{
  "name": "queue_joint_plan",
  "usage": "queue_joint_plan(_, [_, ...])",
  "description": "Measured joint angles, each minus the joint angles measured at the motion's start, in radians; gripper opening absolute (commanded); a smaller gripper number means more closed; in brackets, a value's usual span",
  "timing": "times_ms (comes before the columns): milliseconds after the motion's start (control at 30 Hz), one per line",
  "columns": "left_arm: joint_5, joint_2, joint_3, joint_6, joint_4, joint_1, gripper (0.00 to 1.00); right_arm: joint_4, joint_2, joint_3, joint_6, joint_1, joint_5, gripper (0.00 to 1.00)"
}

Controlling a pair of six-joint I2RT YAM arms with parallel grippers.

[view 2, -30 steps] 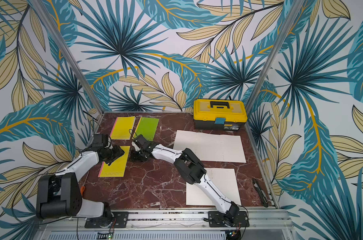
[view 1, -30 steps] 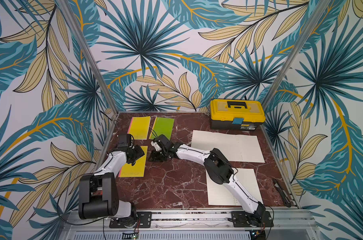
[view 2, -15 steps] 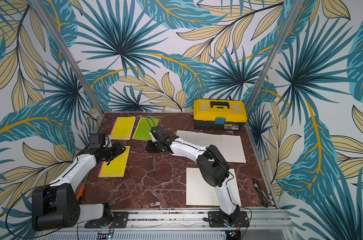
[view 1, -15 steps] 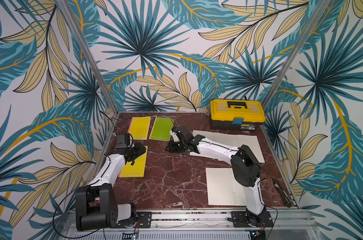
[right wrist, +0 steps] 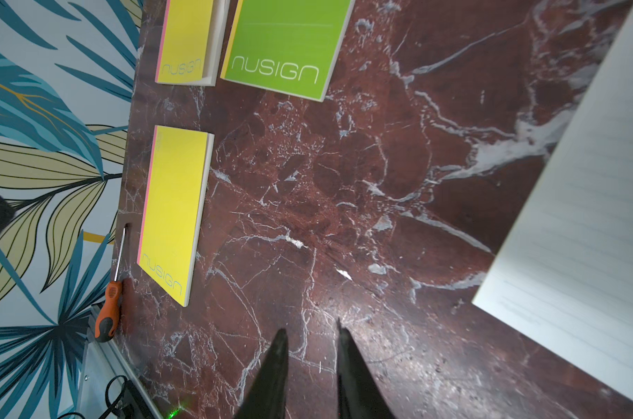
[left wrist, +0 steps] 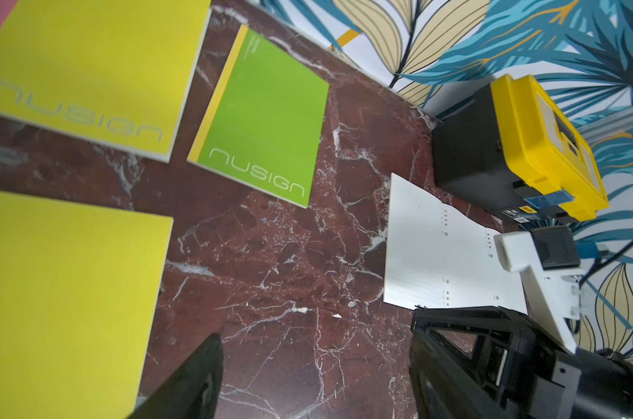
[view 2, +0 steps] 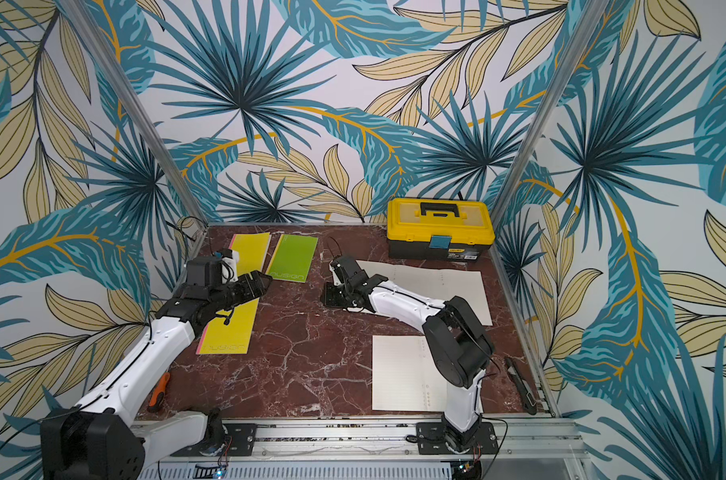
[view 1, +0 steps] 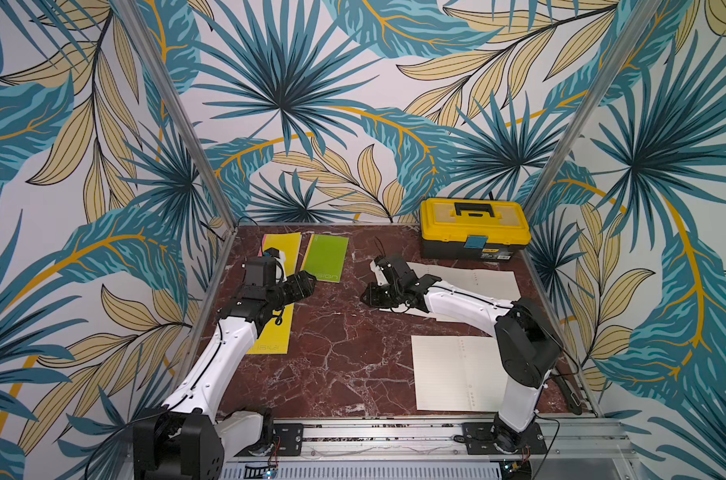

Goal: Close the notebook
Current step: Move the notebook to the center of the board.

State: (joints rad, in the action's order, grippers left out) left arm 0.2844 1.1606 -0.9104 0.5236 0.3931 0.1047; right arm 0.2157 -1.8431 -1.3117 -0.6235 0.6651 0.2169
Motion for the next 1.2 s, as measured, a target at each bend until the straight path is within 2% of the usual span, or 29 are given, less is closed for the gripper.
queue_joint_plan(67, [-0.001,0.001,-0.028,-0.008,0.0,0.015,1.0,-0.002,0.015,0.004,0.001,-0.011,-0.004,0.25])
queue_joint_plan(300, [-0.007,0.028,-0.069,-0.023,-0.003,0.071,1.0,0.005,0.091,0.051,0.004,-0.049,-0.029,0.25])
queue_joint_plan(533, [0.001,0.08,-0.1,-0.018,-0.032,0.125,1.0,0.032,0.187,0.139,0.005,-0.13,-0.062,0.26])
queue_joint_plan(767, [0.038,0.206,-0.174,0.001,-0.111,0.186,1.0,0.063,0.254,0.214,0.011,-0.188,-0.095,0.27])
queue_joint_plan(1000, [0.066,0.38,-0.286,0.016,-0.148,0.27,0.87,0.08,0.26,0.268,0.011,-0.296,-0.095,0.27])
queue_joint_plan(1200, [0.1,0.565,-0.379,0.043,-0.185,0.315,0.82,0.079,0.217,0.27,0.018,-0.372,-0.068,0.25])
